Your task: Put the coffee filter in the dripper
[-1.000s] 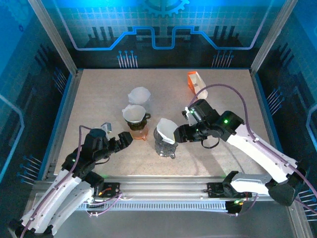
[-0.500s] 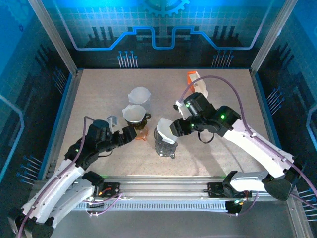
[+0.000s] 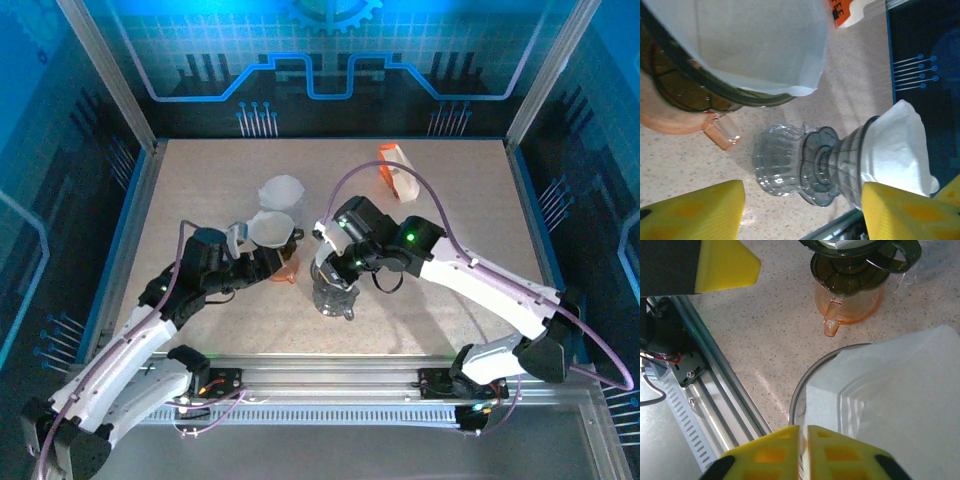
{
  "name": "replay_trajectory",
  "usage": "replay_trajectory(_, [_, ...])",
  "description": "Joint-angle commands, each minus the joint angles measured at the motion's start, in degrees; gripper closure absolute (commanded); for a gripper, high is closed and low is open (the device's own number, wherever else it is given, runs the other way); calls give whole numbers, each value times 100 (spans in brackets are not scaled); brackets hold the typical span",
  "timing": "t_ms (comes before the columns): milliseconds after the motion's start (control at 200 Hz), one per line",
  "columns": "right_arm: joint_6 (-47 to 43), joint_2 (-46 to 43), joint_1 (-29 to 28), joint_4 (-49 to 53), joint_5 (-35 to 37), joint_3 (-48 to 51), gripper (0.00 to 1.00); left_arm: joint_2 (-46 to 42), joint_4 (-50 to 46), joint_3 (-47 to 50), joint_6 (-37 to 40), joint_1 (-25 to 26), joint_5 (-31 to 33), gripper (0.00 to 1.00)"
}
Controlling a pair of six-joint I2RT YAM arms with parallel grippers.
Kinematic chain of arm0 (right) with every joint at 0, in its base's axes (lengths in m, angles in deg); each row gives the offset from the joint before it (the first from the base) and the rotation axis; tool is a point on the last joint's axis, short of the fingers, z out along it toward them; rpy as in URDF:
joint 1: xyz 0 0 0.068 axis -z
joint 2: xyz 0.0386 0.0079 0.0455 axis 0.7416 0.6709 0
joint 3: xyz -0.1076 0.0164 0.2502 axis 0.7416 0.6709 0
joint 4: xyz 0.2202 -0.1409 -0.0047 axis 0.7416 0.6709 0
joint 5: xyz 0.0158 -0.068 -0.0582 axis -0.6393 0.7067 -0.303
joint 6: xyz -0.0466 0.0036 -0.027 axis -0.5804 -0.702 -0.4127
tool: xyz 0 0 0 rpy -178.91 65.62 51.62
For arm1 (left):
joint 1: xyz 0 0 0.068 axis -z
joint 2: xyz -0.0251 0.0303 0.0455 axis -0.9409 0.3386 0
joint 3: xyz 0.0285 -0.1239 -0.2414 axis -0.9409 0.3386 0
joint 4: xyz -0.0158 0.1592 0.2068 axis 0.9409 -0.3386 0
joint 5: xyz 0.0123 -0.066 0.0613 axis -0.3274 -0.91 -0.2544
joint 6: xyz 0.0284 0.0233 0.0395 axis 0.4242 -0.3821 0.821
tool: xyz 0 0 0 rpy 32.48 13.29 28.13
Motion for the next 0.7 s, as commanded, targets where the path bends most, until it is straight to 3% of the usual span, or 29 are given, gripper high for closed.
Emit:
replay_trajectory(0, [-27, 118, -114, -165, -127, -5, 95, 120, 418, -250, -101, -22, -388, 38])
replay_trajectory(310, [51, 326, -132, -180, -37, 148, 100, 559, 782, -352, -145, 413, -370, 39])
replay_trajectory(695, [90, 360, -132, -268, -37, 368, 100, 872, 1011, -330, -191, 781, -312, 48])
